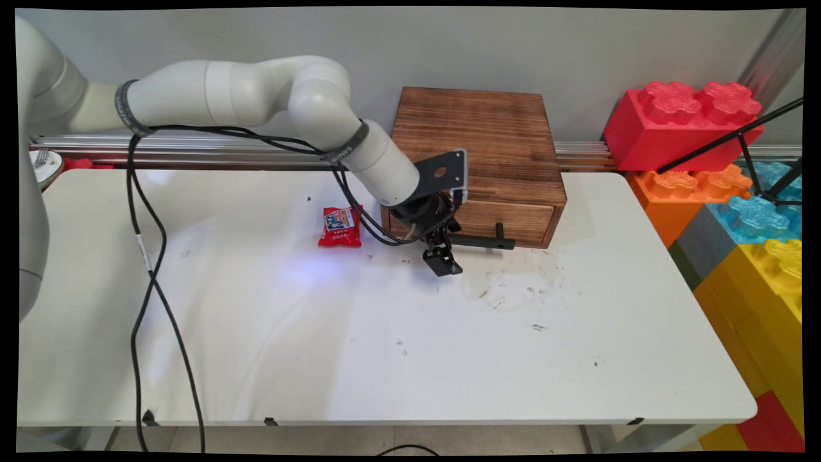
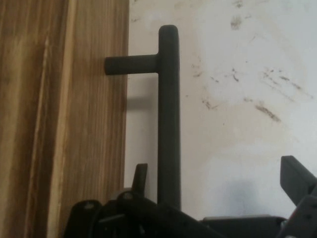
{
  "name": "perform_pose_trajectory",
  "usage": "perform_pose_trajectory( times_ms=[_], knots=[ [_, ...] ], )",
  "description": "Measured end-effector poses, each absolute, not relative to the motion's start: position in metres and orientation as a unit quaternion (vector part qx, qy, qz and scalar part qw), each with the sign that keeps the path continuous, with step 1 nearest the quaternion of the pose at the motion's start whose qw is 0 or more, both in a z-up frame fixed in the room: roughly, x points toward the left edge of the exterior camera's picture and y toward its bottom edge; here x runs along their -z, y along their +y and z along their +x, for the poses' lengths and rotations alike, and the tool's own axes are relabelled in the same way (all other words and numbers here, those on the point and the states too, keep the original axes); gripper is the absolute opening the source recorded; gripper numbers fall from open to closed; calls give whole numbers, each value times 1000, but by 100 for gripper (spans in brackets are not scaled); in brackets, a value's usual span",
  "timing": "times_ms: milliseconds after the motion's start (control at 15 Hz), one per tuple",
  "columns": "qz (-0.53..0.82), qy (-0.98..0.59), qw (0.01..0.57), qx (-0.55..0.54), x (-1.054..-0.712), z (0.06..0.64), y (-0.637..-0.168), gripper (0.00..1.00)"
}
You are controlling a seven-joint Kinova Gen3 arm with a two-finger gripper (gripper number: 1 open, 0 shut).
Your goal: Open the drawer
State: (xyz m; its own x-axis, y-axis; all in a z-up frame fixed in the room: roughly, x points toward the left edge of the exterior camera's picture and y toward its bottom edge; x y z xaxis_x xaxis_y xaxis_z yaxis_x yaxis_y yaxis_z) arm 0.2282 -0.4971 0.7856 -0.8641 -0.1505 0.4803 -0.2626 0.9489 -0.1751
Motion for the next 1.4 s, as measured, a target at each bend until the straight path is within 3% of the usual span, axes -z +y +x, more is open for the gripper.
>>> perform_pose_trajectory(
  times_ms=[667, 1400],
  knots=[
    [132, -958, 235, -99, -766, 203, -492, 100],
    [133, -958, 245, -68, -775, 174, -441, 100]
  ],
)
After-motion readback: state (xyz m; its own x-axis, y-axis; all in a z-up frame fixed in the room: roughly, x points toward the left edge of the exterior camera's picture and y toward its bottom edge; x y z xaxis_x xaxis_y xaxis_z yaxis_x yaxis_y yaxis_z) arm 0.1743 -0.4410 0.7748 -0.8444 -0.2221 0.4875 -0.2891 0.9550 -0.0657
